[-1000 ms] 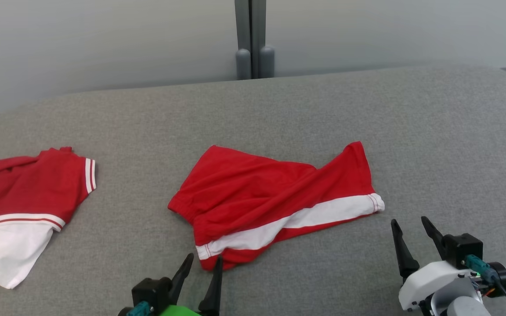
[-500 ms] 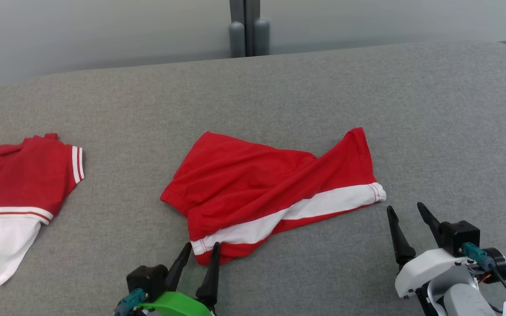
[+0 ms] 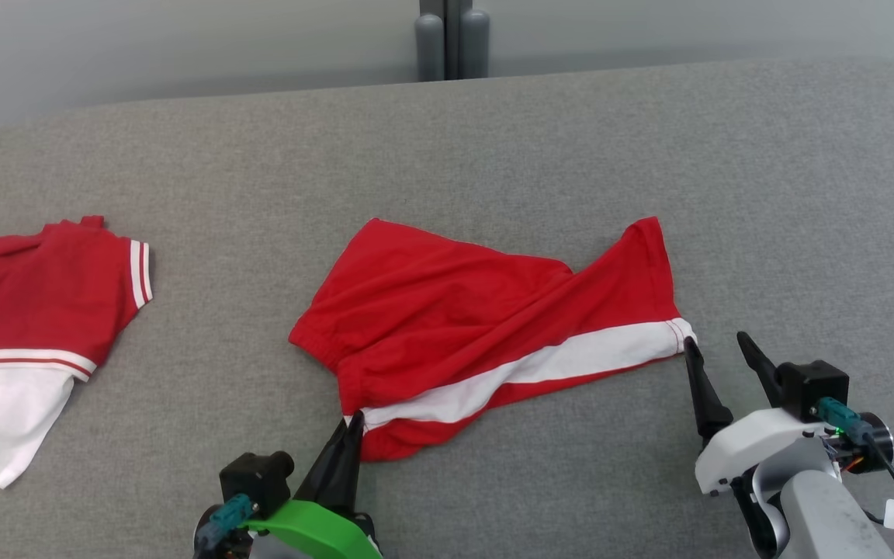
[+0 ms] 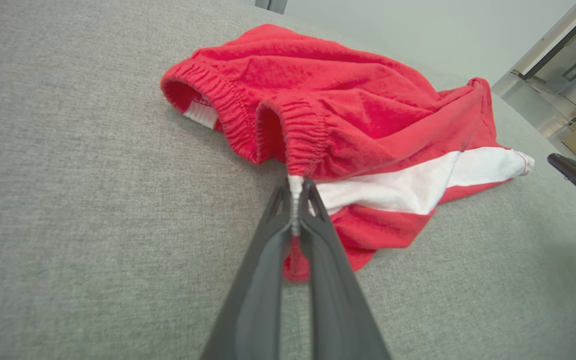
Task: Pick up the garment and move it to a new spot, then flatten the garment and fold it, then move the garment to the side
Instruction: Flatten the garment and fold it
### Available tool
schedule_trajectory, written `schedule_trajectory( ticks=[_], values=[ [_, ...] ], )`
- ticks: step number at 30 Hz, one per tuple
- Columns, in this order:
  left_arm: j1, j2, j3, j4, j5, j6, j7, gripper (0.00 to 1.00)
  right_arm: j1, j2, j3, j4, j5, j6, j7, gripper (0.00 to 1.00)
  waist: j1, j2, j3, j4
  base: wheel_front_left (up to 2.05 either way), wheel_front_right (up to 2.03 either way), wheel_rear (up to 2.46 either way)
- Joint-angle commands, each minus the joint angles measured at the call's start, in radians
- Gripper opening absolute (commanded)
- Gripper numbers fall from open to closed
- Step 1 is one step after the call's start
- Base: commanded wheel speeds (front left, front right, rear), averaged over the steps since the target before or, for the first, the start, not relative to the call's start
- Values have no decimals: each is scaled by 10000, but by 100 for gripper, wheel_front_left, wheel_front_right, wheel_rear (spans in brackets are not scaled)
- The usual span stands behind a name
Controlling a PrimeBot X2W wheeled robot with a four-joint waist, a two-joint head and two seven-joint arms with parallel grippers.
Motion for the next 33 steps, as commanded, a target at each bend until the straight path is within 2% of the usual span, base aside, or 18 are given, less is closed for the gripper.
schedule_trajectory(
  ticks=[1,8,9,10,11,12,13,14,17,21,26,33],
  values=[
    [-159,76,3,-41,98,-31,6,0,-230,-37,26,114,82,-10,-47,100,0,-1,160,87,0,0,0],
    [-330,110,-68,-78,84,-31,6,0,-718,-36,367,587,321,-10,-47,100,0,-1,485,199,0,0,0],
    [-348,115,-79,-85,86,-31,6,0,-781,-42,382,657,358,-10,-47,87,0,-1,522,210,0,0,0],
    [-365,119,-90,-92,82,-31,6,0,-820,-43,408,717,395,-10,-47,79,0,-1,545,218,0,0,0],
    [-391,130,-109,-96,80,-30,6,0,-867,-37,455,785,406,-10,-47,47,0,-1,569,230,0,0,0],
    [-410,139,-124,-99,76,-31,6,0,-893,-36,507,869,432,-10,-47,40,0,-1,585,240,0,0,0],
    [-430,151,-145,-95,67,-30,6,0,-931,-39,542,929,470,-10,-47,9,0,-1,597,251,0,0,0],
    [-453,169,-165,-83,68,-31,6,0,-965,-43,566,1007,522,-10,-47,0,0,-1,599,260,0,0,0],
    [-432,193,-113,-12,68,-31,6,0,-900,-42,674,1199,690,-10,-47,0,0,-1,506,279,0,0,0],
    [-170,255,-193,-82,65,-31,6,0,-540,-40,572,814,849,-10,-47,0,0,-1,183,261,0,0,0],
    [30,557,-621,-970,-153,-30,2,0,91,-133,422,-576,1419,-10,-45,0,0,-1,-525,213,0,0,0],
    [-649,1481,-1176,-2818,-593,-30,2,0,511,-576,652,-2708,2745,-10,-47,0,0,-1,-1455,77,0,0,0]
  ],
)
